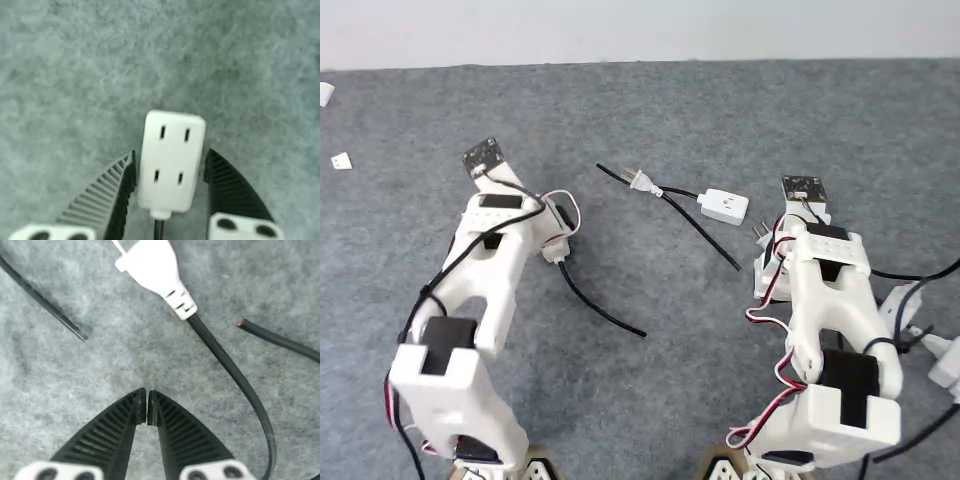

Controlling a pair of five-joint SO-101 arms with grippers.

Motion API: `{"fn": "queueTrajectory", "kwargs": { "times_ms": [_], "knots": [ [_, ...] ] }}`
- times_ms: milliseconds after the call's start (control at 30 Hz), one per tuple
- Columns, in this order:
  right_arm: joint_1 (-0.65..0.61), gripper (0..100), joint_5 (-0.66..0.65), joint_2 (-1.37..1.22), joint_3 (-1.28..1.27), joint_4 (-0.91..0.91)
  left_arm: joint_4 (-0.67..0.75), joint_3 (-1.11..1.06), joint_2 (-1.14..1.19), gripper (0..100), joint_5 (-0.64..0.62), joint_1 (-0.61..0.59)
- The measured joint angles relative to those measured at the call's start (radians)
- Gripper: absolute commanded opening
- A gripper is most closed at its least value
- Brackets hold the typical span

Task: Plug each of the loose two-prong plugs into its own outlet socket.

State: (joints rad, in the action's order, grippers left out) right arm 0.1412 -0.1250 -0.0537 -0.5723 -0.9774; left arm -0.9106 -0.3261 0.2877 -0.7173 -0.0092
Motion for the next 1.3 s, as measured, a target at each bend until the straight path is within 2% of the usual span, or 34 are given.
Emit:
{"fn": "queueTrajectory", "kwargs": {
  "times_ms": [167,300,333,500,667,800,1000,1200,1300],
  "knots": [
    [-0.005,0.9,0.0,0.0,0.0,0.0,-0.006,0.092,0.103,19,0.0,-0.002],
    [-0.005,0.9,0.0,0.0,0.0,0.0,-0.057,0.166,0.158,0,0.049,0.006],
    [-0.005,0.9,0.0,0.0,0.0,0.0,-0.069,0.181,0.166,2,0.077,0.015],
    [-0.005,0.9,0.0,0.0,0.0,0.0,-0.124,0.201,0.172,1,0.183,0.066],
    [-0.005,0.9,0.0,0.0,0.0,0.0,-0.259,0.212,0.147,1,0.341,0.133],
    [-0.005,0.9,0.0,0.0,0.0,0.0,-0.404,0.21,0.069,1,0.489,0.196],
    [-0.005,0.9,0.0,0.0,0.0,0.0,-0.5,0.192,-0.104,1,0.631,0.209],
    [-0.005,0.9,0.0,0.0,0.0,0.0,-0.675,0.232,-0.203,1,0.666,0.215],
    [-0.005,0.9,0.0,0.0,0.0,0.0,-0.692,0.242,-0.153,1,0.634,0.222]
  ]
}}
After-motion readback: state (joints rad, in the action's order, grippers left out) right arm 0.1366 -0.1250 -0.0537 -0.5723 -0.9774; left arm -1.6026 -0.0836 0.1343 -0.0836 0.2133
